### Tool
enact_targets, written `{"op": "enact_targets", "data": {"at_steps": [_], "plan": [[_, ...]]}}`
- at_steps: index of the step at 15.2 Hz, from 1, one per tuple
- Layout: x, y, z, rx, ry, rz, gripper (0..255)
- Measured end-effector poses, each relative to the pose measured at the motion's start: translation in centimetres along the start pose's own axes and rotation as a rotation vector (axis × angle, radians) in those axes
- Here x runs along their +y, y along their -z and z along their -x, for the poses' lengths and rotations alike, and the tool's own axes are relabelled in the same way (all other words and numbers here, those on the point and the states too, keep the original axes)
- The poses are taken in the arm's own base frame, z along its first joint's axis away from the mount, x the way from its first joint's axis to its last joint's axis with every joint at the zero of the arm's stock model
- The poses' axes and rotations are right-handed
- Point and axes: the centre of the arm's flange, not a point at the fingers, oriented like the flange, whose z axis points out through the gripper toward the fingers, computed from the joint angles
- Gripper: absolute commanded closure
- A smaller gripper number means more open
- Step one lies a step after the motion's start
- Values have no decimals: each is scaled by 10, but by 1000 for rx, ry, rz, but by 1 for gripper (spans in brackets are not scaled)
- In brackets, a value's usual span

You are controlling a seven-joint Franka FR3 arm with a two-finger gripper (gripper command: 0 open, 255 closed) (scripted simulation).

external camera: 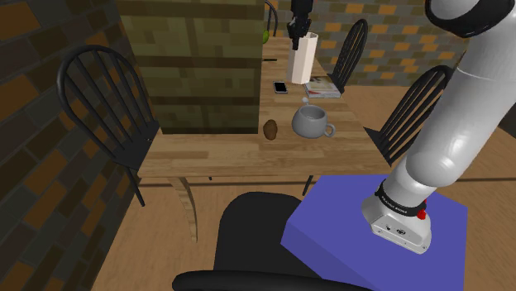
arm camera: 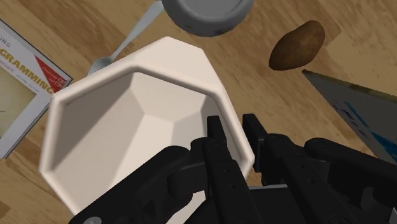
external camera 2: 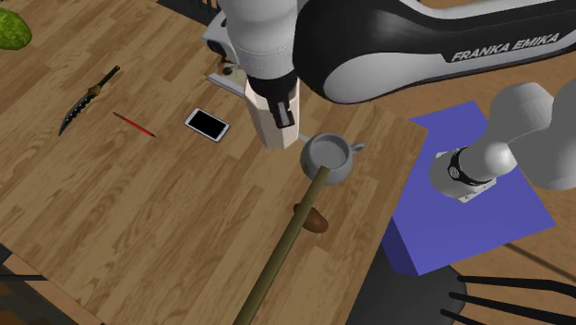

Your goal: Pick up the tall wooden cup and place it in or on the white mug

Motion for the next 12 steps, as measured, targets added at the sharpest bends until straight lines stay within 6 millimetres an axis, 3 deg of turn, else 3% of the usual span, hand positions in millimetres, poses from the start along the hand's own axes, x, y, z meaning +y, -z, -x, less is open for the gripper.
{"op": "enact_targets", "data": {"at_steps": [12], "plan": [[-55, 39, 140, 1, 0, 0, 255]]}}
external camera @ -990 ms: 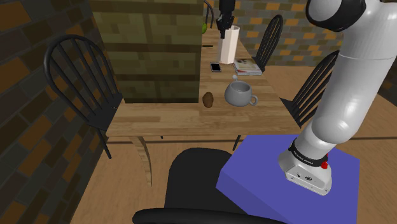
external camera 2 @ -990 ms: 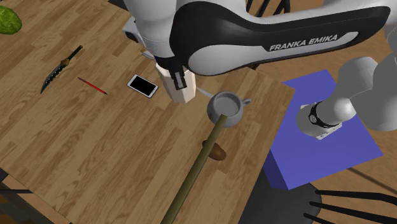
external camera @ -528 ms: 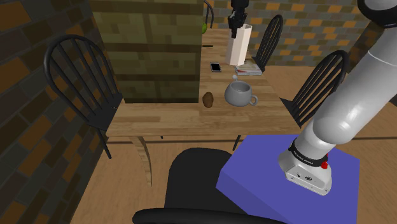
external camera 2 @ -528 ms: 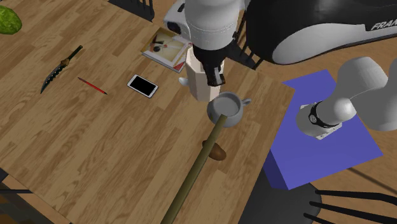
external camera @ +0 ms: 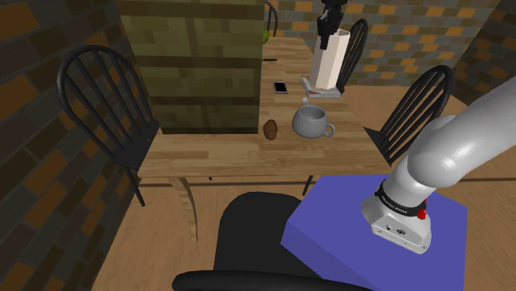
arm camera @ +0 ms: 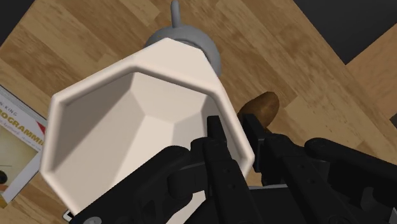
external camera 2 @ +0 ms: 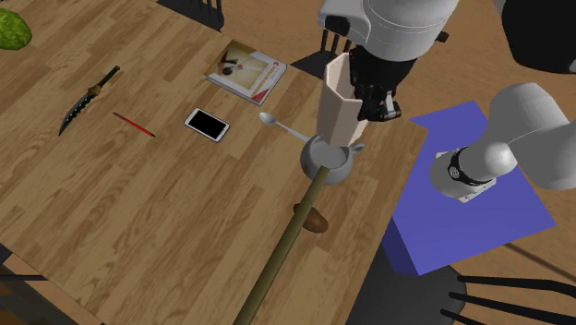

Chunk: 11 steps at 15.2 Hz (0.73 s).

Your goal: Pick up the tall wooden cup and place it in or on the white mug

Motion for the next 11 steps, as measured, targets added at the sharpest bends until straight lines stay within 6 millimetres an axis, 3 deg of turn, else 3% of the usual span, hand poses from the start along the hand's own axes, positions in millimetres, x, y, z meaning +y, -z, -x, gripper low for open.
{"op": "enact_targets", "data": {"at_steps": [3, 11], "plan": [[-6, -2, 18, 0, 0, 0, 255], [-7, -43, 19, -1, 0, 0, 255]]}}
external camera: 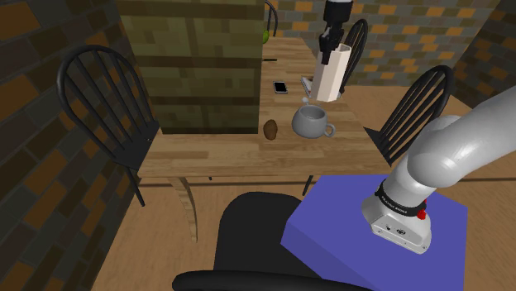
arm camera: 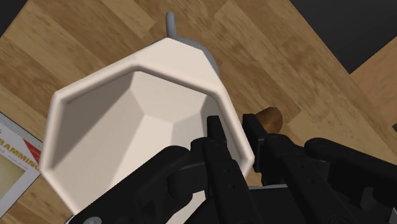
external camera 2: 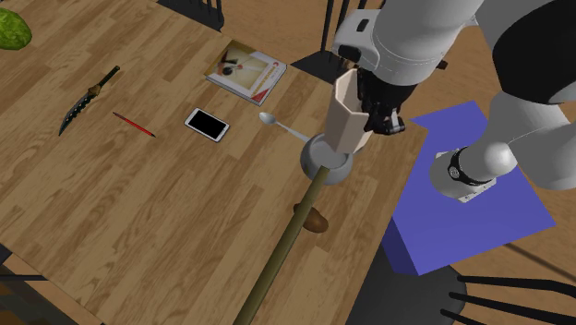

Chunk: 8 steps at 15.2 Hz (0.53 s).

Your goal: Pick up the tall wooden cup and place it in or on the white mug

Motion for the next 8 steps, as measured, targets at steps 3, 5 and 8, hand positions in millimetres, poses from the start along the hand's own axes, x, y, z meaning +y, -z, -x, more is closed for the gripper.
{"op": "enact_targets", "data": {"at_steps": [3, 5, 8], "plan": [[0, -16, -2, 0, 0, 0, 255], [0, -26, -2, 0, 0, 0, 255], [0, -42, -3, 0, 0, 0, 255]]}}
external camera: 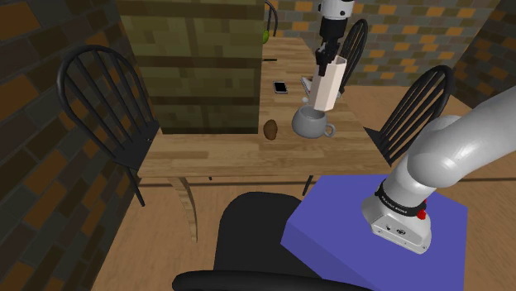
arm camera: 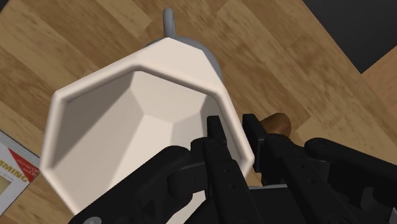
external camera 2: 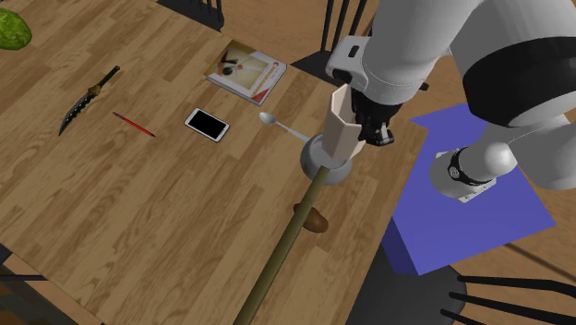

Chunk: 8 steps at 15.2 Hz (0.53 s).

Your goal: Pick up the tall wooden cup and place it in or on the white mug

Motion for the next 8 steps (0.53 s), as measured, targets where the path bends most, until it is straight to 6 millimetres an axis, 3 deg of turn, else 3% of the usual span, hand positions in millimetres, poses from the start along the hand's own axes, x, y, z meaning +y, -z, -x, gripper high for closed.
{"op": "enact_targets", "data": {"at_steps": [8], "plan": [[0, -43, -1, 2, 1, 0, 255]]}}
